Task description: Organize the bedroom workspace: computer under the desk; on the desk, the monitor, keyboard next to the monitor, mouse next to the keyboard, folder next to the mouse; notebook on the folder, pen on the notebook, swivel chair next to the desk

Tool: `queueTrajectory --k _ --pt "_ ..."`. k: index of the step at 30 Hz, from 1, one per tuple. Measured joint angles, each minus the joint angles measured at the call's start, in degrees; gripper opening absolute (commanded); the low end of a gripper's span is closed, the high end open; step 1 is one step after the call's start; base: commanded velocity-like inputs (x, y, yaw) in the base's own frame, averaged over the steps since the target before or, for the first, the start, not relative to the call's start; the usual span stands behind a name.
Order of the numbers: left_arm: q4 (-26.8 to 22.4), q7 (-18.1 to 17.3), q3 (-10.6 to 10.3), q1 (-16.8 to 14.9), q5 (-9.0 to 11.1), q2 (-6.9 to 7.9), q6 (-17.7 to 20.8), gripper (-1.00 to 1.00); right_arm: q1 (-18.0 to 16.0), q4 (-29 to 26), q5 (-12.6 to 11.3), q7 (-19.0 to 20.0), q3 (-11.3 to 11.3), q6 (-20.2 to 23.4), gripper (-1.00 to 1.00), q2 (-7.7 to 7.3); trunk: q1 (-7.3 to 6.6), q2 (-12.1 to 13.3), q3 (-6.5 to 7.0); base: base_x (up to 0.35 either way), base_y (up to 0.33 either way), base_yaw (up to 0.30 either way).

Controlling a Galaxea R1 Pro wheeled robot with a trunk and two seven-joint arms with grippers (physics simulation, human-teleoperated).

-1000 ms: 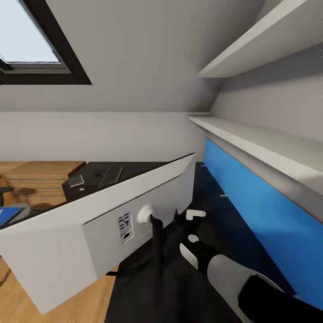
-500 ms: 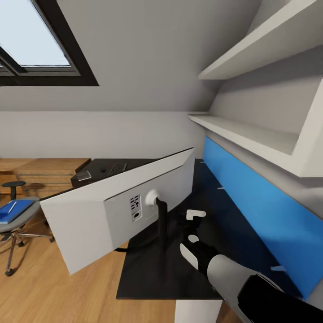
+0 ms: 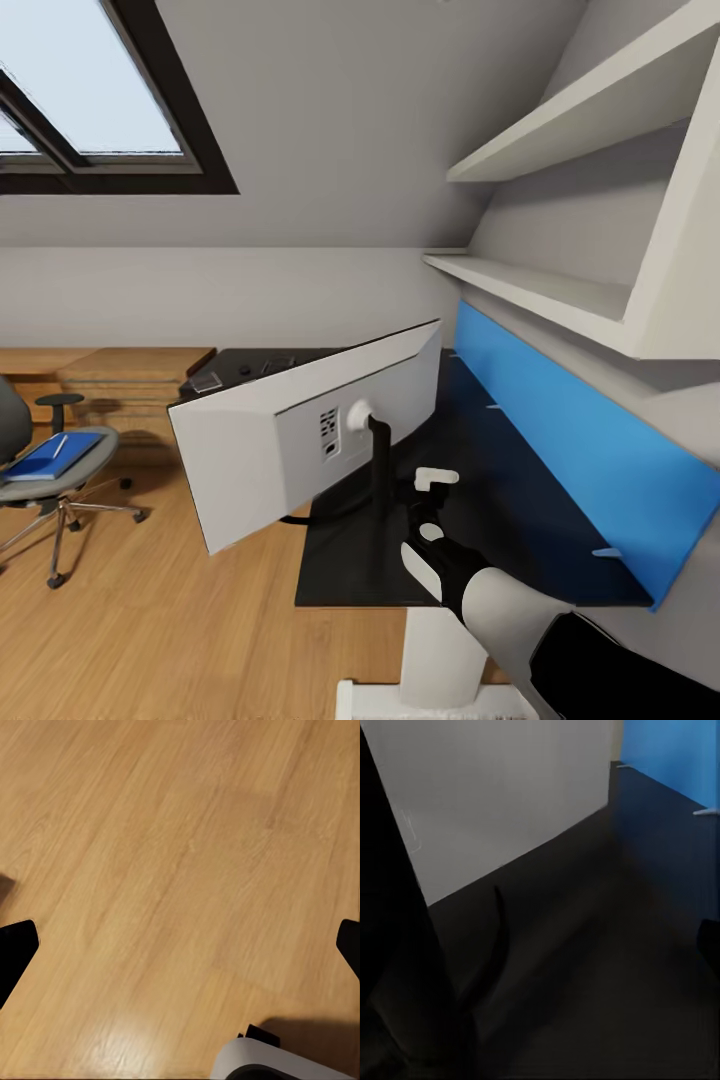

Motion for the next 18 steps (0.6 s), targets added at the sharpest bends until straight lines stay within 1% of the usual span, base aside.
queueTrajectory --k 4,11,12,14,15,18 --pt "0.02 0.0 0.0 -0.01 0.03 -0.01 -0.01 1.0 0.01 -0.01 -0.01 0.01 0.0 0.01 1.0 0.0 0.0 0.0 0.0 -0.266 0.007 0.0" --pt "0.0 0.0 0.0 0.0 0.0 0.0 -0.03 1.0 0.0 0.02 0.27 0.56 0.09 0.0 1.0 0.0 -0.03 0.0 0.0 -0.054 0.001 0.0" --pt "0.0 0.0 0.0 0.0 -0.01 0.0 -0.05 1.0 0.05 0.01 0.97 1.13 0.15 -0.01 1.0 0.0 -0.03 0.0 0.0 -0.009 0.0 0.0" --pt "0.0 0.0 0.0 0.0 0.0 0.0 -0.05 1.0 0.42 0.0 3.1 2.8 0.28 -0.02 1.0 0.0 -0.03 0.0 0.0 -0.005 0.0 0.0" --pt "0.0 0.0 0.0 0.0 0.0 0.0 -0.04 1.0 1.01 -0.03 6.64 5.16 0.41 -0.05 1.0 0.0 -0.03 0.0 0.0 -0.002 0.0 0.0" --pt "0.0 0.0 0.0 0.0 0.0 0.0 -0.04 1.0 1.35 -0.02 9.11 6.48 0.47 -0.1 1.0 0.0 -0.03 0.0 0.0 -0.001 0.0 0.0"
